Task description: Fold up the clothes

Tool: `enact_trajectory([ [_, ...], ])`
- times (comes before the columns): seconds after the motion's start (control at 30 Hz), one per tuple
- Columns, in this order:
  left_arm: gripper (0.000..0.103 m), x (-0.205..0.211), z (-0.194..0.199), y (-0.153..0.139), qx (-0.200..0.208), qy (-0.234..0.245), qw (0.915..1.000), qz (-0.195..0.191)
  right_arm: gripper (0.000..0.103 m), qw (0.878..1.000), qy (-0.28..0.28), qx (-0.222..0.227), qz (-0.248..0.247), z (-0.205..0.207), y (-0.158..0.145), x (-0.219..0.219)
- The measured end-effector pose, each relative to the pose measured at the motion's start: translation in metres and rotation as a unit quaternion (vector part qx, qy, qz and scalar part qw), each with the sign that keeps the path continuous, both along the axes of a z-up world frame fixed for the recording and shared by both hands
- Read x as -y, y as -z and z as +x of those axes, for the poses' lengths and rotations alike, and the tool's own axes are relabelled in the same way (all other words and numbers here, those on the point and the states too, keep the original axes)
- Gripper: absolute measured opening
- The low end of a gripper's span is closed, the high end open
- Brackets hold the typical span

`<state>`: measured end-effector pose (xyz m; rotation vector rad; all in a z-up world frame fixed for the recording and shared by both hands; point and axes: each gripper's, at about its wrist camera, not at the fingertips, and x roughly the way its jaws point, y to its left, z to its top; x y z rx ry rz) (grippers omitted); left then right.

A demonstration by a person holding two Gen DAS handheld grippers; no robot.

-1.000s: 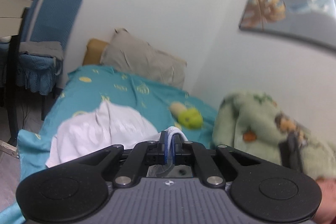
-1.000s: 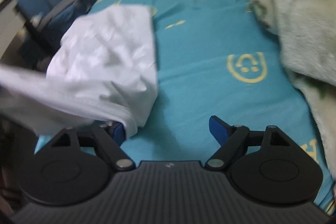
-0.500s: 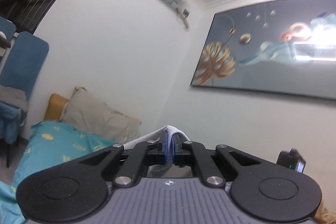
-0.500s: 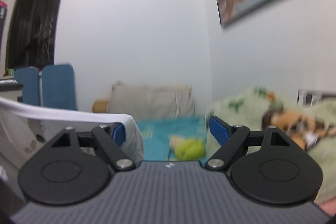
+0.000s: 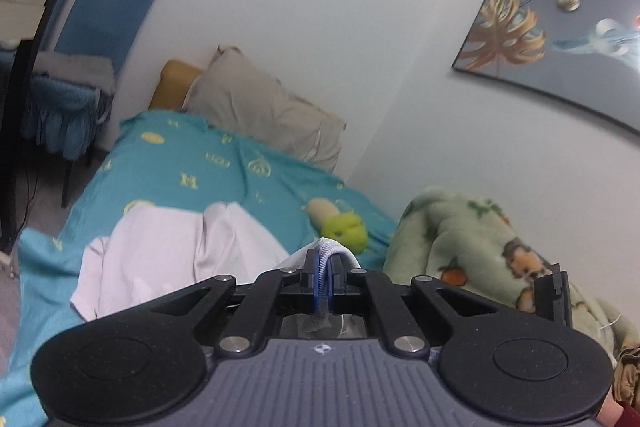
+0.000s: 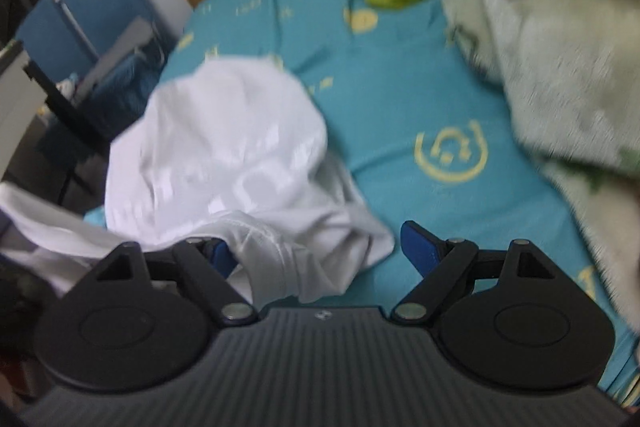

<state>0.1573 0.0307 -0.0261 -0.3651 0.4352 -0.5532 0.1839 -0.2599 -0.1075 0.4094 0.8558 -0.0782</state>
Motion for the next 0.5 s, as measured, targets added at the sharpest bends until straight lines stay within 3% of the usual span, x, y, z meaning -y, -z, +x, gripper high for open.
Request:
enact_trajectory([
  [0.17,0.004,0.002,0.005,0.009,-0.009,-0.007,0.9996,0.024,0.085,0.995,-0.081,0.010,-0.066,-0.003,-0.004,-0.047],
  [0.33,0.004,-0.006,0.008,0.002,-0.013,-0.044,0.9989,0.014,0.085,0.970,-0.157,-0.020,-0.187,0.003,0.011,-0.079],
  [0.4,0.004,-0.014,0.008,-0.001,-0.016,-0.062,0.9980,0.002,0.085,0.962,-0.184,-0.029,-0.200,0.000,0.015,-0.083],
  [0.5,0.004,-0.025,0.007,-0.005,-0.020,-0.078,0.9966,-0.017,0.085,0.961,-0.199,-0.005,-0.191,-0.007,0.007,-0.089],
])
